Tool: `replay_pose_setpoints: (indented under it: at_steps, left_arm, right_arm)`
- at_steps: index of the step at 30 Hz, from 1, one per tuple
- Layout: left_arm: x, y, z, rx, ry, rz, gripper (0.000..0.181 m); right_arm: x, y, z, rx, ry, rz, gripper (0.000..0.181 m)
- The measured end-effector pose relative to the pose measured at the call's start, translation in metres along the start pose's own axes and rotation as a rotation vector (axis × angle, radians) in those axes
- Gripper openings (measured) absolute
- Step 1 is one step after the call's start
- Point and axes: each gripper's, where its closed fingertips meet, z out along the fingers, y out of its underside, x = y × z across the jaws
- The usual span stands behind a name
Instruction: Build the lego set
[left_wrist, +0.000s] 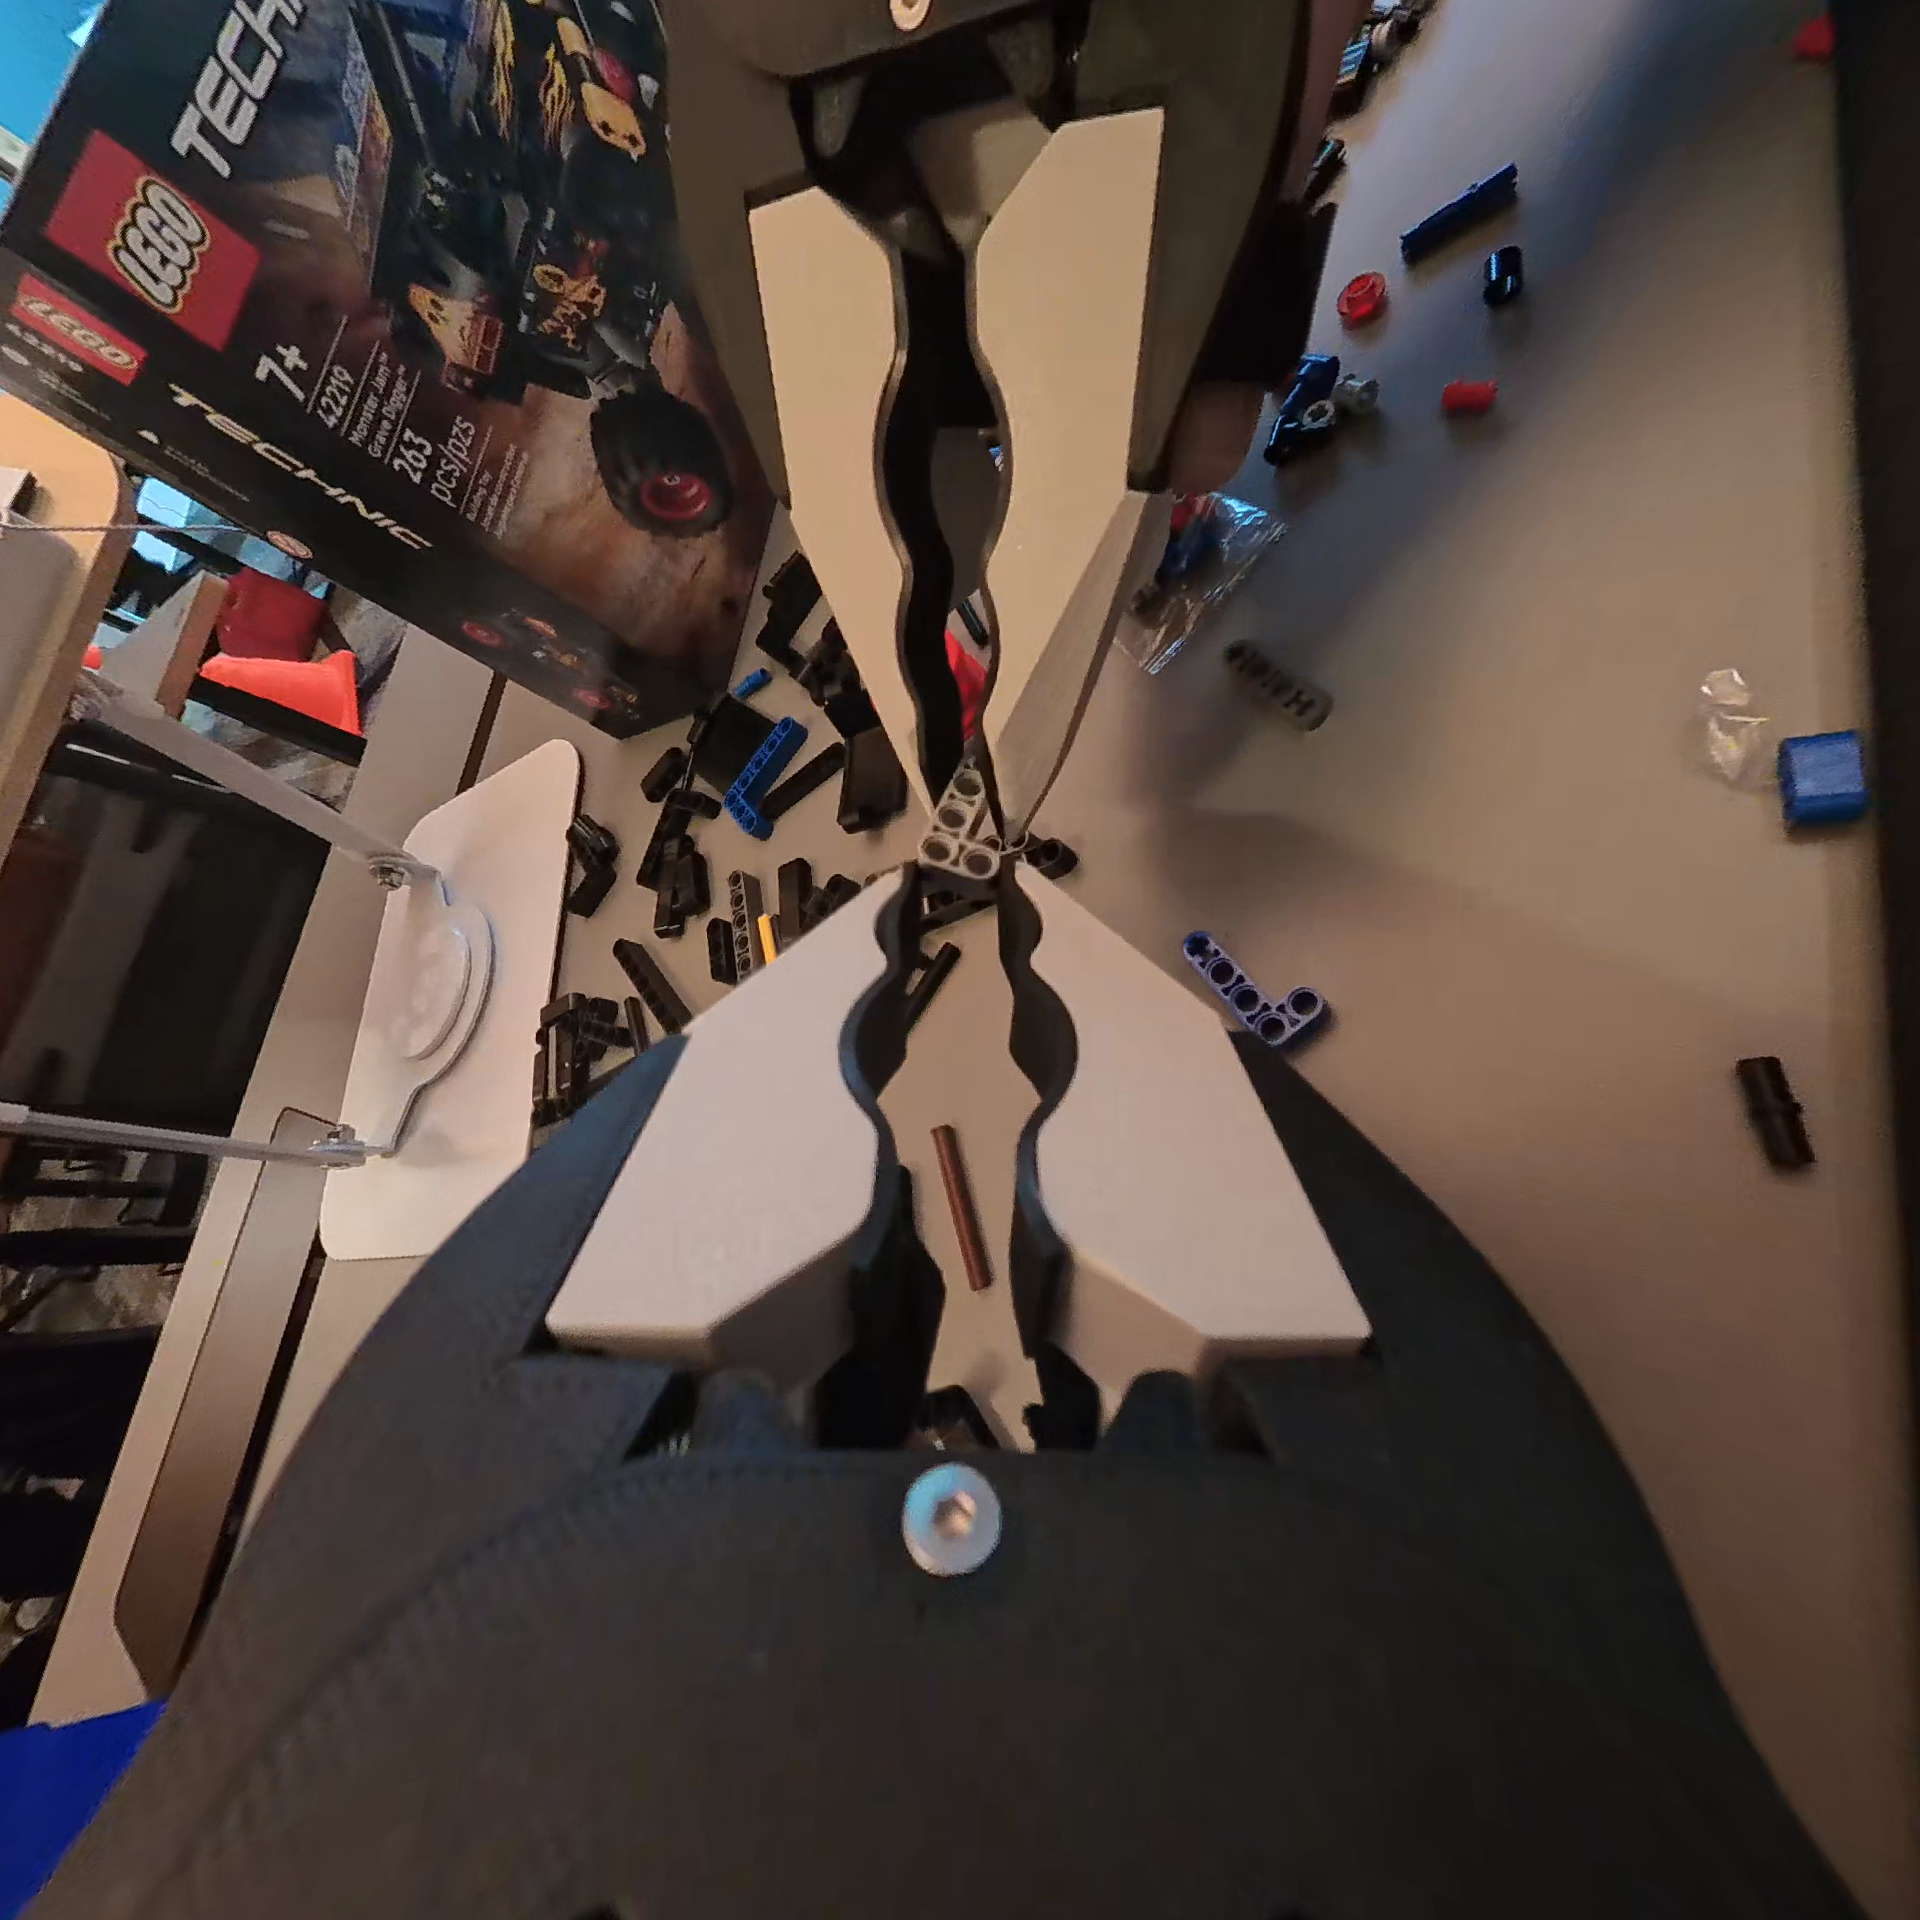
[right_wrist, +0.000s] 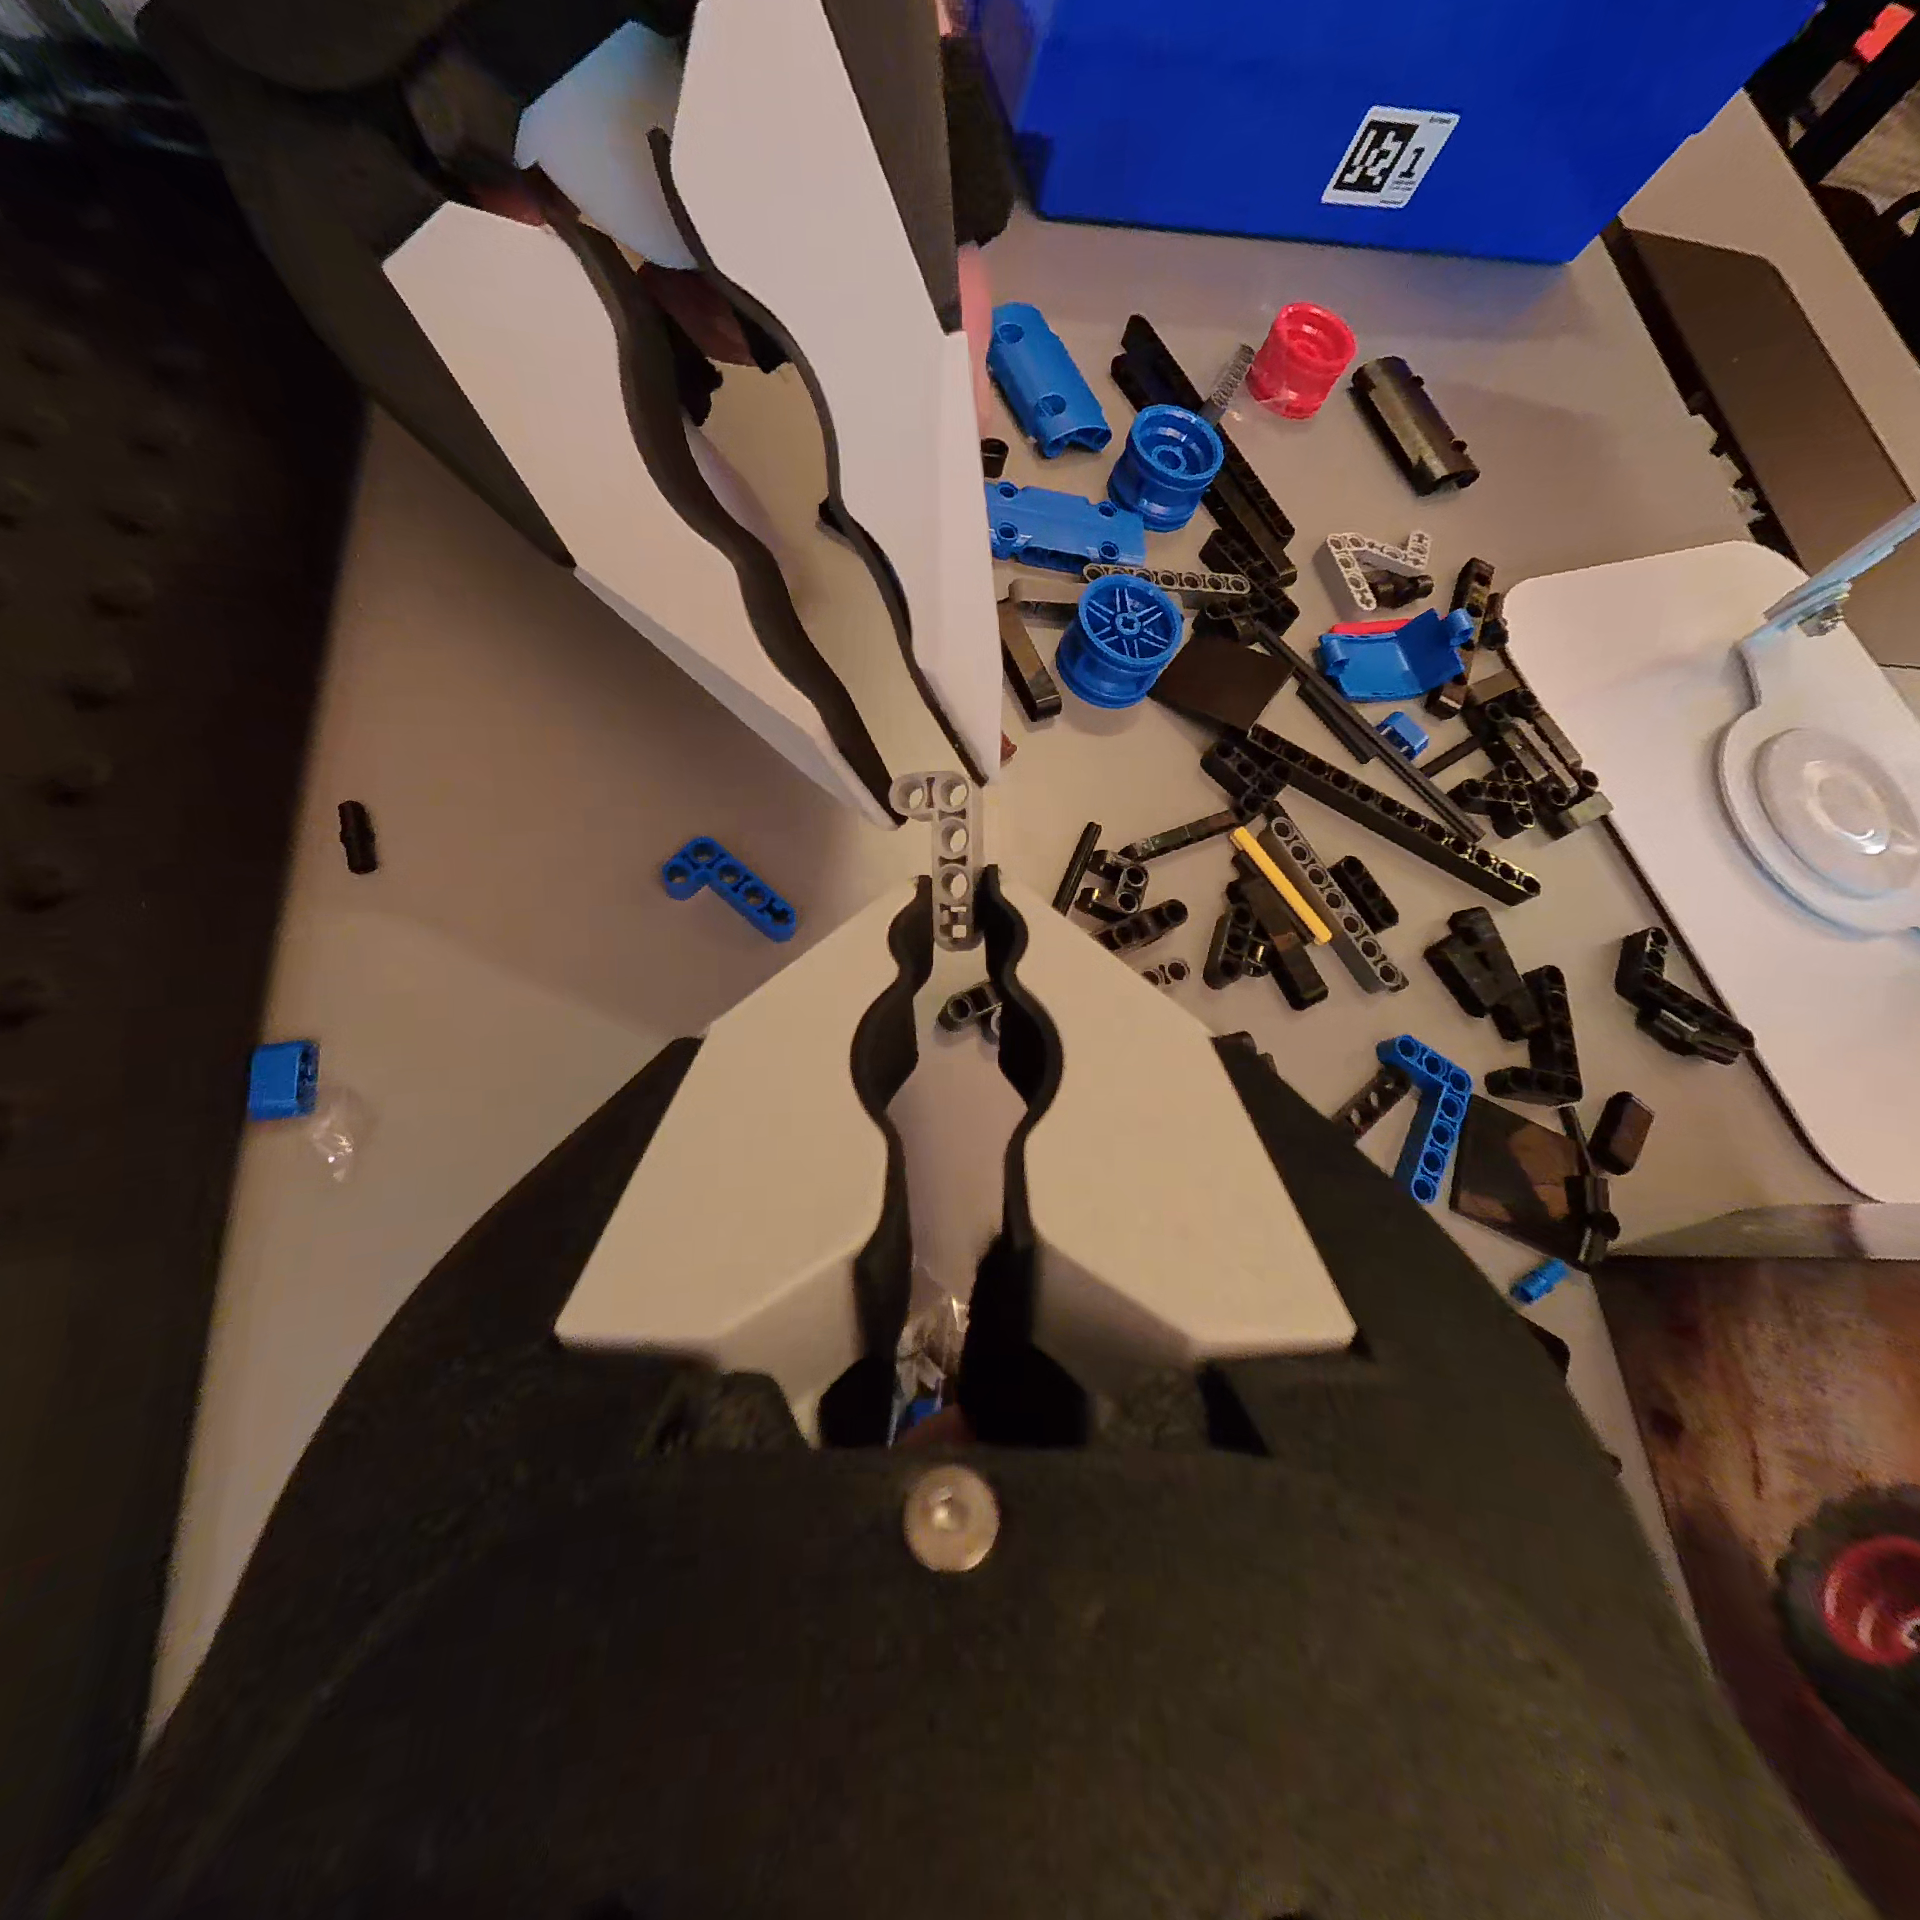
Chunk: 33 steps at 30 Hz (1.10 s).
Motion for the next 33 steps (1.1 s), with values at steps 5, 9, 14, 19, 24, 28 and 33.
replay_pose_setpoints:
  at_steps: [5,9,14,19,24,28,33]
  left_arm:
    - [-0.004,0.001,-0.002,0.004,0.016,-0.066,0.012]
    - [-0.006,0.007,-0.002,-0.002,0.024,-0.107,0.012]
    - [-0.008,0.005,-0.004,0.02,0.03,-0.15,0.012]
    - [-0.007,0.004,-0.005,0.041,0.051,-0.171,0.012]
    - [-0.005,0.004,-0.005,0.046,0.061,-0.177,0.013]
    - [-0.003,0.005,-0.005,0.029,0.075,-0.18,0.012]
    - [0.008,0.015,-0.01,-0.128,0.099,-0.18,0.022]
  right_arm:
    - [0.003,-0.005,-0.002,0.028,0.029,-0.014,0.008]
    - [0.007,-0.008,-0.006,0.041,0.061,-0.038,0.012]
    - [0.005,-0.006,-0.004,0.007,0.094,-0.123,0.015]
    - [0.007,-0.009,-0.003,-0.014,0.153,-0.209,0.009]
    - [0.008,-0.009,-0.002,-0.021,0.179,-0.254,0.008]
    - [0.006,-0.01,0.001,-0.035,0.182,-0.269,0.007]
    - [0.003,-0.005,0.004,-0.063,0.16,-0.259,0.006]
